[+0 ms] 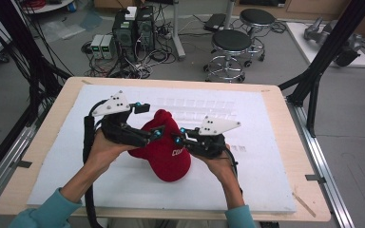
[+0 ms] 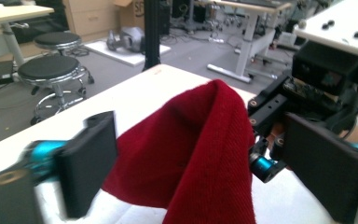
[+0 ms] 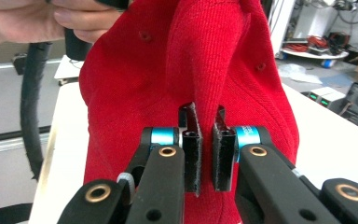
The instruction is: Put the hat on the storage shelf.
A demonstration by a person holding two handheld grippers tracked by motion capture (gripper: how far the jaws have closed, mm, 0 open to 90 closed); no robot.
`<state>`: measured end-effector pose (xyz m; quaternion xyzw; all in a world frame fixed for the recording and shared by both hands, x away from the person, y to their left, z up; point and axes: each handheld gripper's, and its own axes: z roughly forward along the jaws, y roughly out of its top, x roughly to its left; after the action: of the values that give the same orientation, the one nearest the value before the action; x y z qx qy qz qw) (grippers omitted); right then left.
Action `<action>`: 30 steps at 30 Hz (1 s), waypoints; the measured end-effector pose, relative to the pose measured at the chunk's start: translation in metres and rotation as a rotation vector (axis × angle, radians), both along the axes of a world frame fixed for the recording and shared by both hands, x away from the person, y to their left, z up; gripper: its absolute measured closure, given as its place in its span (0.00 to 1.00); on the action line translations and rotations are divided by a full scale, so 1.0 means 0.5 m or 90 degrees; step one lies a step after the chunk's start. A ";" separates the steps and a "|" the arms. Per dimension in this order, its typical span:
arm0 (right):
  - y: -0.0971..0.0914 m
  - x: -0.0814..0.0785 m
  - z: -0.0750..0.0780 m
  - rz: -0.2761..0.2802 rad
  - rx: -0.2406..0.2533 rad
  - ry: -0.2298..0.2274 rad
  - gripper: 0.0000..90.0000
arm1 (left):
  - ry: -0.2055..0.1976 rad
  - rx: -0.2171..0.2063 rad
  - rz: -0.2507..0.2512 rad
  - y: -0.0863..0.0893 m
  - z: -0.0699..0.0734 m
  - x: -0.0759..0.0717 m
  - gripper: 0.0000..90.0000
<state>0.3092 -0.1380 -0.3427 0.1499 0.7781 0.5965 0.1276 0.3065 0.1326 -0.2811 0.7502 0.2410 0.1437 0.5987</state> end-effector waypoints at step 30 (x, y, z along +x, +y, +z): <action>-0.022 -0.010 0.030 -0.085 0.062 -0.047 0.95 | 0.118 -0.009 -0.001 0.078 -0.153 -0.066 0.20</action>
<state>0.3044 -0.1490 -0.3277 0.1856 0.7314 0.6287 0.1880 0.2735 0.1717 -0.3577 0.7564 0.2955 0.0718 0.5791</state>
